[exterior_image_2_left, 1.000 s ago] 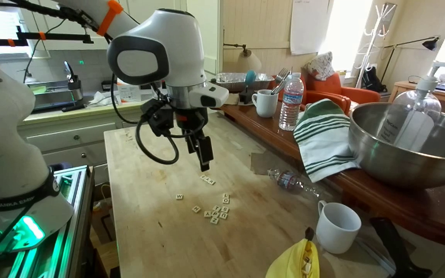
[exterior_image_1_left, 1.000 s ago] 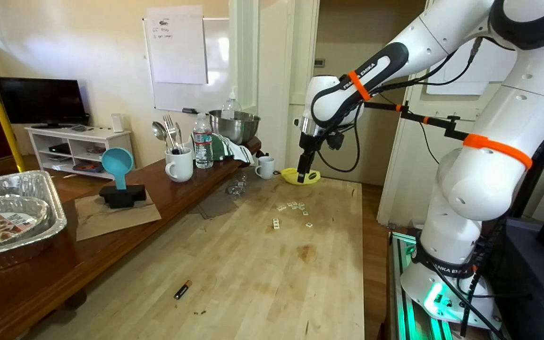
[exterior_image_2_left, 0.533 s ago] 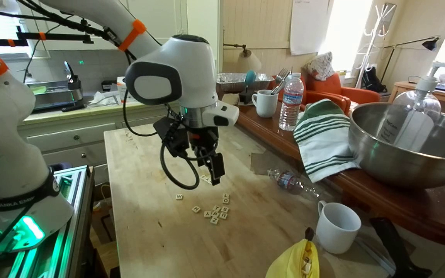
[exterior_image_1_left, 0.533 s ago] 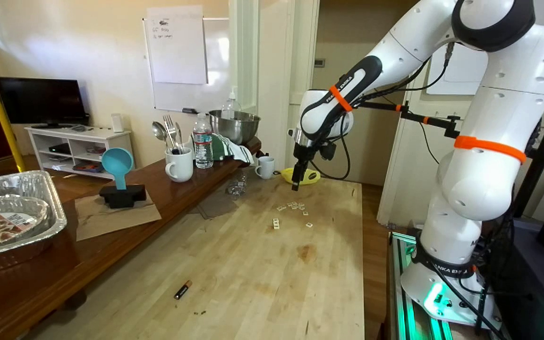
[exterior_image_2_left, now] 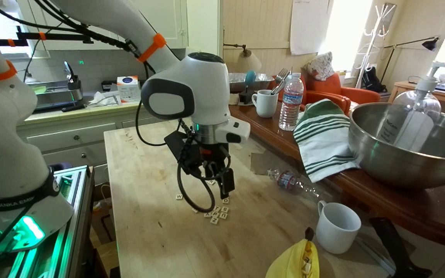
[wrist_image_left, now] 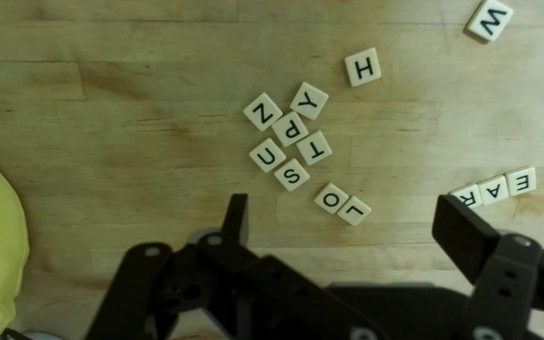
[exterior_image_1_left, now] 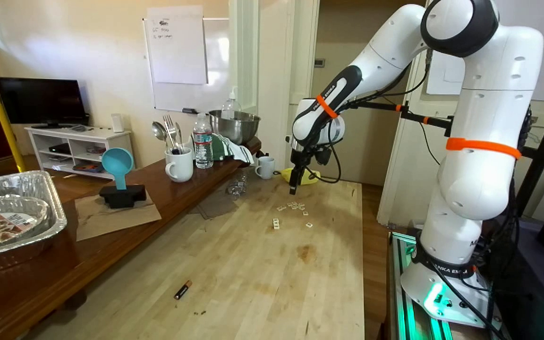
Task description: Add a new letter tile to the end of the word
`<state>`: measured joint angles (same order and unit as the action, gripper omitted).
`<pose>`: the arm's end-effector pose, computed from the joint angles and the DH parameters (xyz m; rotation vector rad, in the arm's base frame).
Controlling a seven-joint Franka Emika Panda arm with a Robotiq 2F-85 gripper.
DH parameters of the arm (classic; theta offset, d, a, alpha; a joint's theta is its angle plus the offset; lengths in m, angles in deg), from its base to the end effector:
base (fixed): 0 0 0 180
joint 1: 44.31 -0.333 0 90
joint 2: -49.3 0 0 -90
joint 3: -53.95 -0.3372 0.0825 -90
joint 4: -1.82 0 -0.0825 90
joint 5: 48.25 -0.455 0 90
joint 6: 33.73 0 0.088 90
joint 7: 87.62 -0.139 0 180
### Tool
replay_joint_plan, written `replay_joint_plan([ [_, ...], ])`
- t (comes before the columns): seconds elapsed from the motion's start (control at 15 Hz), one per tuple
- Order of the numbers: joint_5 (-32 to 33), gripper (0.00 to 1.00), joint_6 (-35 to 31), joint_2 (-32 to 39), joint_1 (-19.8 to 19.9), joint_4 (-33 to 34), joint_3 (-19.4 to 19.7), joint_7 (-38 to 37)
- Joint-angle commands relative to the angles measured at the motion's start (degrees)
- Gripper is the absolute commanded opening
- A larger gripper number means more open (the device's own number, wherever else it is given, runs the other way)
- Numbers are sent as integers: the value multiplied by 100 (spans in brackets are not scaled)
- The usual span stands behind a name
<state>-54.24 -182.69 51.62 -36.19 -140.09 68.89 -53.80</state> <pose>0.4855 -0.2083 0.2151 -3.1325 -0.1585 -0.1516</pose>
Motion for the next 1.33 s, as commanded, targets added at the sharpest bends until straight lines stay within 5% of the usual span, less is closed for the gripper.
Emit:
replay_joint_plan([
  [0.0,-469,100,-354,431,249,191,-216,260],
  [0.2,-668,71,-569,625,388,238,-366,265],
  [0.27,-710,69,-627,677,432,249,-421,276],
  [0.87,-697,1,-1143,1091,793,383,-786,232],
  [1.27,-608,0,-1076,1160,942,371,-947,145],
])
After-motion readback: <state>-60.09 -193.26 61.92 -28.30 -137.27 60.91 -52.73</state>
